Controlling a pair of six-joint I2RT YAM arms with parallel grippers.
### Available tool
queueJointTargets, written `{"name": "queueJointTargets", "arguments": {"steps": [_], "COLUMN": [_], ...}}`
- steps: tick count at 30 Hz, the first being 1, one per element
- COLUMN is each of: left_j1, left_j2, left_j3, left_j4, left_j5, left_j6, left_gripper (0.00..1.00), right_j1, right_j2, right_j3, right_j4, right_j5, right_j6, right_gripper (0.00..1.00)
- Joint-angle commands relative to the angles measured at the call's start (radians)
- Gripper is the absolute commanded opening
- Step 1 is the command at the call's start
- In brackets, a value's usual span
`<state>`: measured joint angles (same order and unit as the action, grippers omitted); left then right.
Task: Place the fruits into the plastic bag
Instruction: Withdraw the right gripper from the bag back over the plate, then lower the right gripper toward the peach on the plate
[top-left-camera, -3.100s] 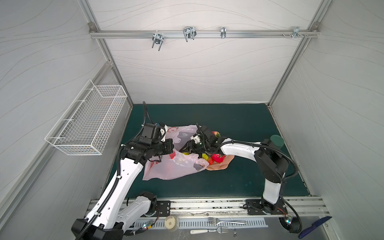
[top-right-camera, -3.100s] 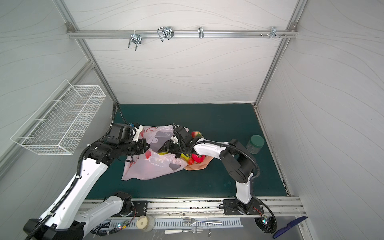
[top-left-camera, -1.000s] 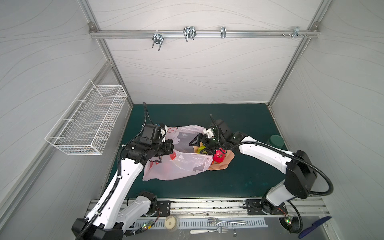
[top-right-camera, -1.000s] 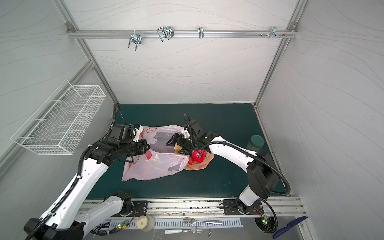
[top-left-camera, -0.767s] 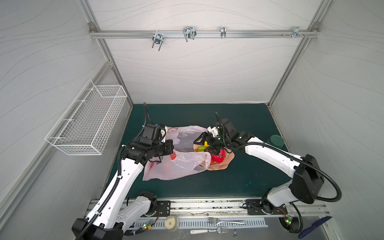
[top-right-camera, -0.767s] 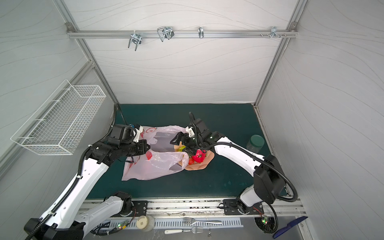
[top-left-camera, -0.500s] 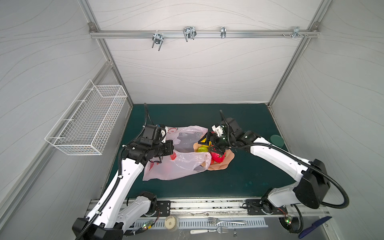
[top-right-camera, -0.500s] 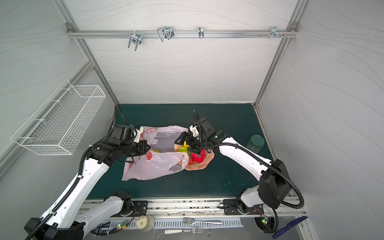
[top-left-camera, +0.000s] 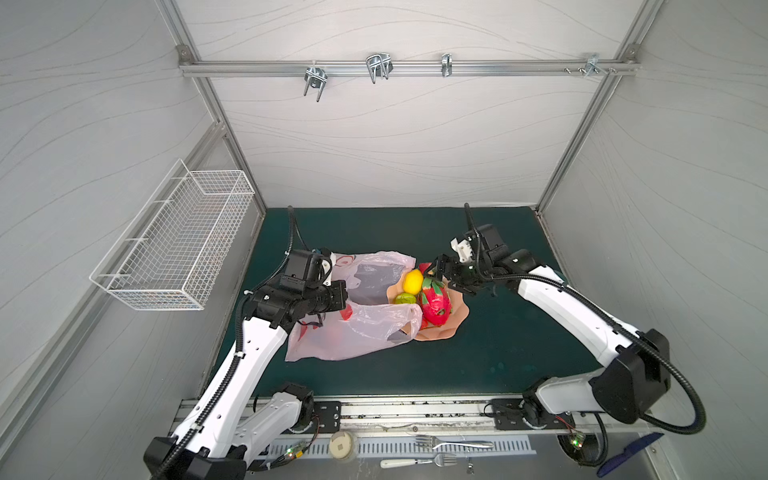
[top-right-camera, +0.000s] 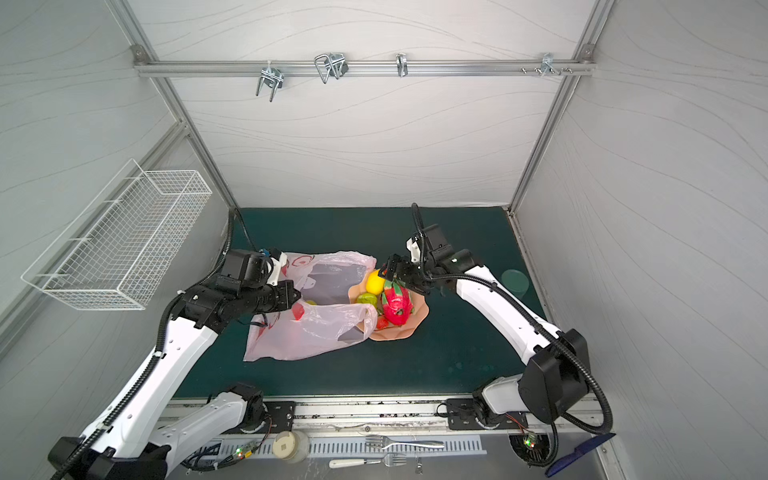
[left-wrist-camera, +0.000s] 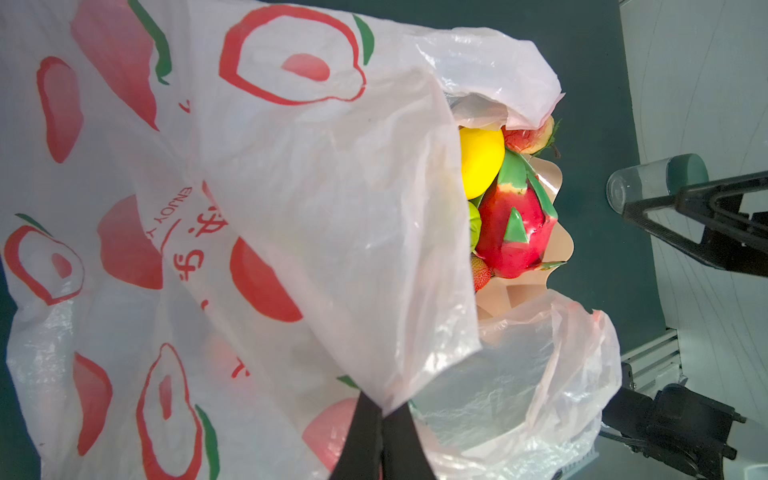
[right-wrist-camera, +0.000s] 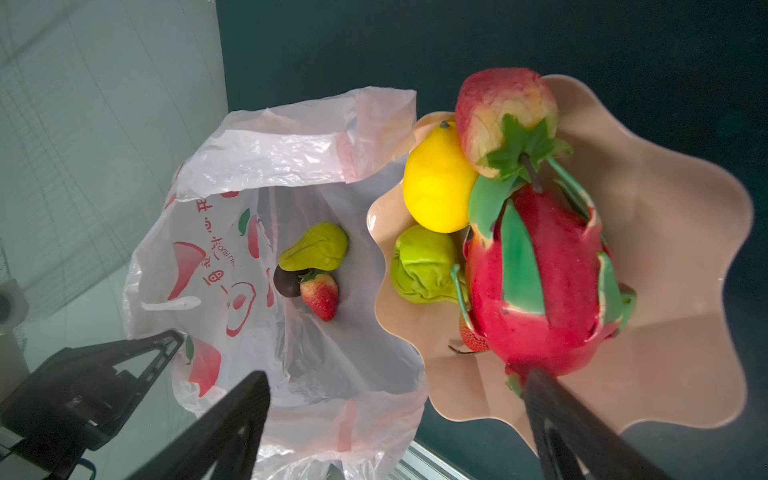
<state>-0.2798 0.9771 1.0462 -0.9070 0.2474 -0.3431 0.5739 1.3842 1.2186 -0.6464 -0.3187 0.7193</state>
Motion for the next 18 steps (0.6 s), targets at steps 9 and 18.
{"name": "queueJointTargets", "arguments": {"steps": [9, 18], "left_j1": [-0.004, -0.004], "left_j2": [-0.005, -0.003], "left_j3": [0.021, 0.021], "left_j4": [0.021, 0.021], "left_j5": [0.007, 0.007], "left_j6": [0.029, 0.028], "left_gripper": [0.0, 0.0], "right_j1": [-0.034, -0.058], "right_j2": [0.132, 0.281], "right_j3": [0.055, 0.14], "right_j4": [-0.022, -0.005], "right_j5": [0.049, 0.08], "right_j6": [-0.1, -0.149], "right_gripper": [0.97, 0.97]}}
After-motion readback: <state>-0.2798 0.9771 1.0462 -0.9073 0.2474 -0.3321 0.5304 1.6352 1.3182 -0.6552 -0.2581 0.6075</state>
